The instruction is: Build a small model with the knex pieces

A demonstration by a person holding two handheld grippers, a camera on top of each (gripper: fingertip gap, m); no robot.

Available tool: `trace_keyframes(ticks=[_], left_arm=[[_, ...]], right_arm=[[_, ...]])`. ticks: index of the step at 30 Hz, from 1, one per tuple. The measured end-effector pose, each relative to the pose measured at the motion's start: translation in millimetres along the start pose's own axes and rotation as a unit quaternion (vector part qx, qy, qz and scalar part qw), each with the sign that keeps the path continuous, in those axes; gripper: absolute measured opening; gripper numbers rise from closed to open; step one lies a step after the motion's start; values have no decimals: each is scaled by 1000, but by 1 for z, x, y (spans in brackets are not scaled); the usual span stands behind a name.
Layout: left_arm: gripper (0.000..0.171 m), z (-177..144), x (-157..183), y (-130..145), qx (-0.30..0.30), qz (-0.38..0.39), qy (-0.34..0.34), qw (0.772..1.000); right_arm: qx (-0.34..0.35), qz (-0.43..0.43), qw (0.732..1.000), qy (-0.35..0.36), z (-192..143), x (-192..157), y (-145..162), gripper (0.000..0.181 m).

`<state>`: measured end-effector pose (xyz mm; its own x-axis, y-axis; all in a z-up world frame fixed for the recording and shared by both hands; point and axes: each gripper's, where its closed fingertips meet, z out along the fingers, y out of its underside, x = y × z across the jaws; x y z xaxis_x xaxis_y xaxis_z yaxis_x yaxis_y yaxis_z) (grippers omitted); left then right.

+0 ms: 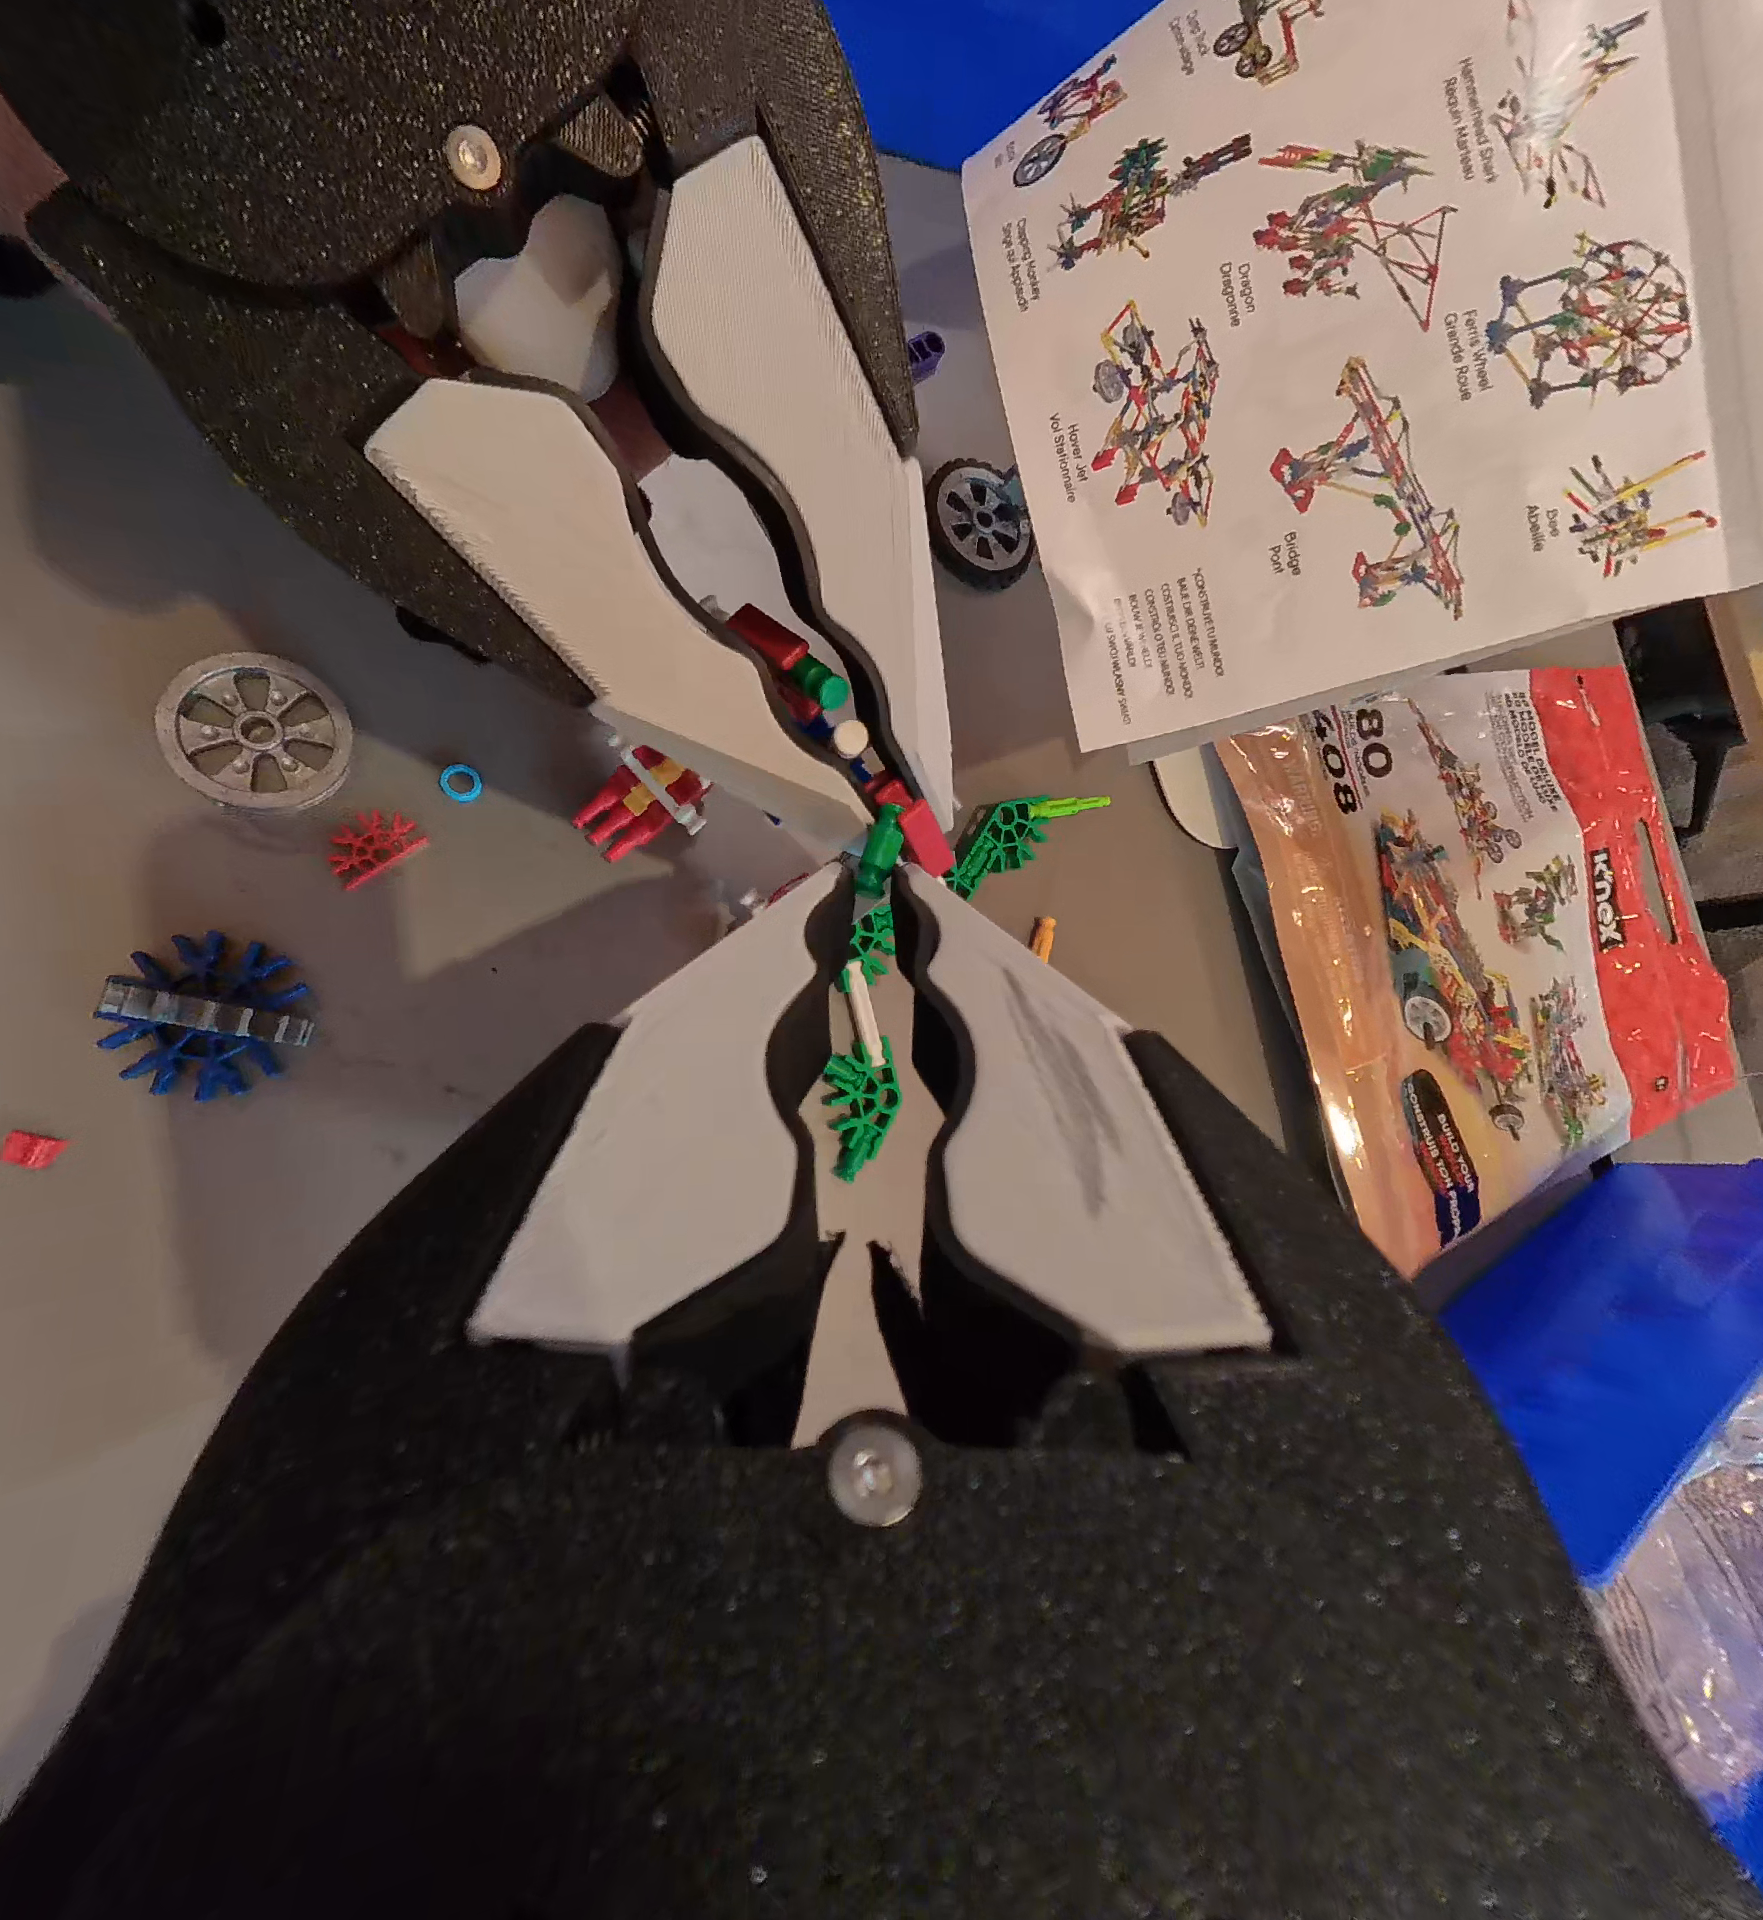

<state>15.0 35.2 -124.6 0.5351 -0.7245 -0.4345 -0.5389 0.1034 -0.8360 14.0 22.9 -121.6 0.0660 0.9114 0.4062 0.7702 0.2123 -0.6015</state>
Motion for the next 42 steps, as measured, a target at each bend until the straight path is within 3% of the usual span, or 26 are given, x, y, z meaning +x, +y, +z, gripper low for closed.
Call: trace_keyframes(ticks=[13,26,42], left_arm=[[11,-4,5,-5,21,-17,30,999],[12,-11,1,-8,33,-3,21,999],[6,-20,8,-19,79,-46,74,993]], right_arm=[[113,68,991,-30,-5,-5,-7,5],[142,109,983,-33,-2,-3,-9,5],[207,87,973,-57,-12,-6,-15,5]])
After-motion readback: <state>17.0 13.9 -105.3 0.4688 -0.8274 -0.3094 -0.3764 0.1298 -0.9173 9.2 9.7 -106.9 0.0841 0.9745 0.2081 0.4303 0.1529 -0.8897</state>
